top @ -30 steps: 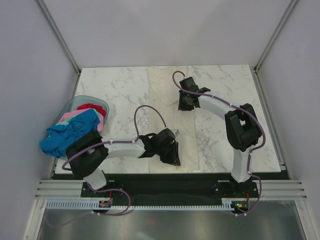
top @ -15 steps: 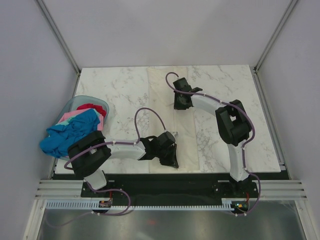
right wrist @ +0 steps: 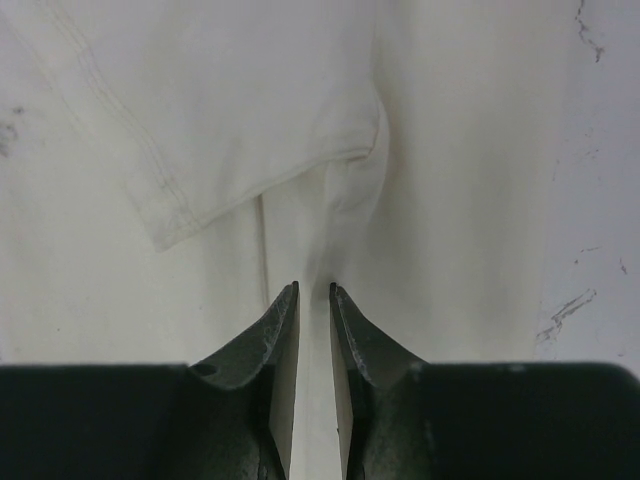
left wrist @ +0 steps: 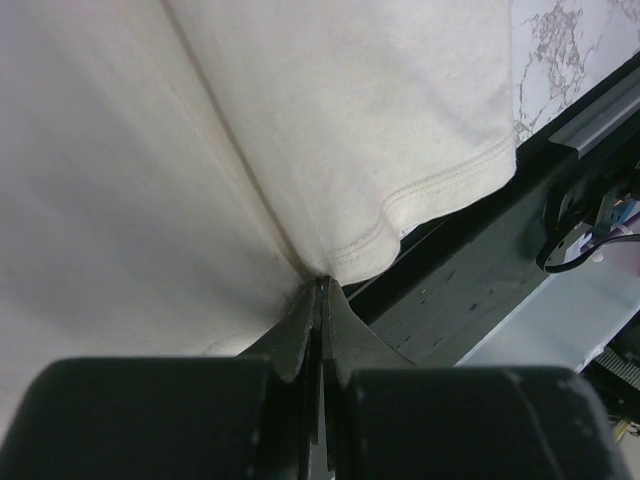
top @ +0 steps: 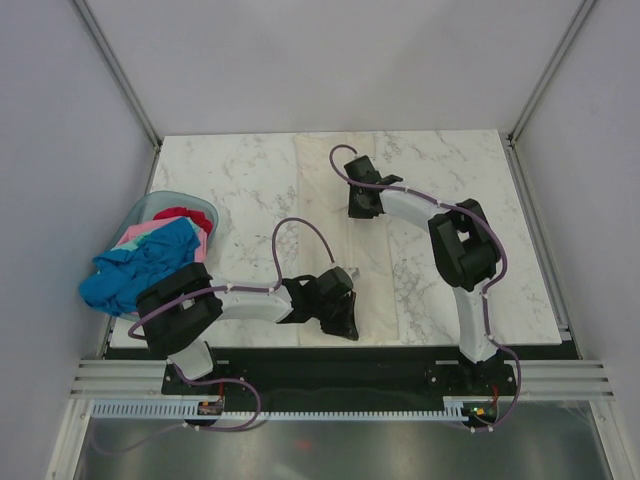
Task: Fold and stack the t-shirts
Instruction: Fold the tshirt
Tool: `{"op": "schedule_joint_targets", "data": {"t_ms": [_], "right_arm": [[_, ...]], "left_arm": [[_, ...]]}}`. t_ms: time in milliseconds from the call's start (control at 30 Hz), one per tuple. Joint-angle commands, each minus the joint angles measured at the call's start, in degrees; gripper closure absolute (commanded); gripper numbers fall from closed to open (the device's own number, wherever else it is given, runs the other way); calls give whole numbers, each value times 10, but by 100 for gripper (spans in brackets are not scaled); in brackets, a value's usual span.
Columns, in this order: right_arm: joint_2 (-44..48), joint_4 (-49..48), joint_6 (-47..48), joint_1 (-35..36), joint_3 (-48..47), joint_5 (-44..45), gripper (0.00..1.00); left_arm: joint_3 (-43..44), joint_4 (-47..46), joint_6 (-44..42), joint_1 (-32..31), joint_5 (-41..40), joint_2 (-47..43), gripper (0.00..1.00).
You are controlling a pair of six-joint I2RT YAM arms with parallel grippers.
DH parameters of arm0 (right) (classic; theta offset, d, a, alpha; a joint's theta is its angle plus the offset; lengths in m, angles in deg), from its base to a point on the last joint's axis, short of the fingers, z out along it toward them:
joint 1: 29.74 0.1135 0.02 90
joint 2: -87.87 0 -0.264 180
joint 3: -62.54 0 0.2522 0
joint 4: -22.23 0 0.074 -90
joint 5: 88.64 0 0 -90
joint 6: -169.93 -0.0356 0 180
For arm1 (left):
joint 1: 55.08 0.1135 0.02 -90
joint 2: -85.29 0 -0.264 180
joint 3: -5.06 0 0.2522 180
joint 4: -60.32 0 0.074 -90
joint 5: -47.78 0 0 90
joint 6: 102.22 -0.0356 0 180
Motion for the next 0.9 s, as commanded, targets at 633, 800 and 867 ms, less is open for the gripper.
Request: {"op": "schedule_joint_targets", "data": {"t_ms": [633,800,867], "right_arm": [[-27,21,14,4,-57,-11,100],[-27,16,10,6,-55,-24,100],[-30,12,10,8,-56,-33,100]], "left_arm": [[-12,-10,27,-14,-30,-6,98],[-13,-9,31,-17,-32,-5,98],[-14,-9,33,-18,-34,-3,98]]}}
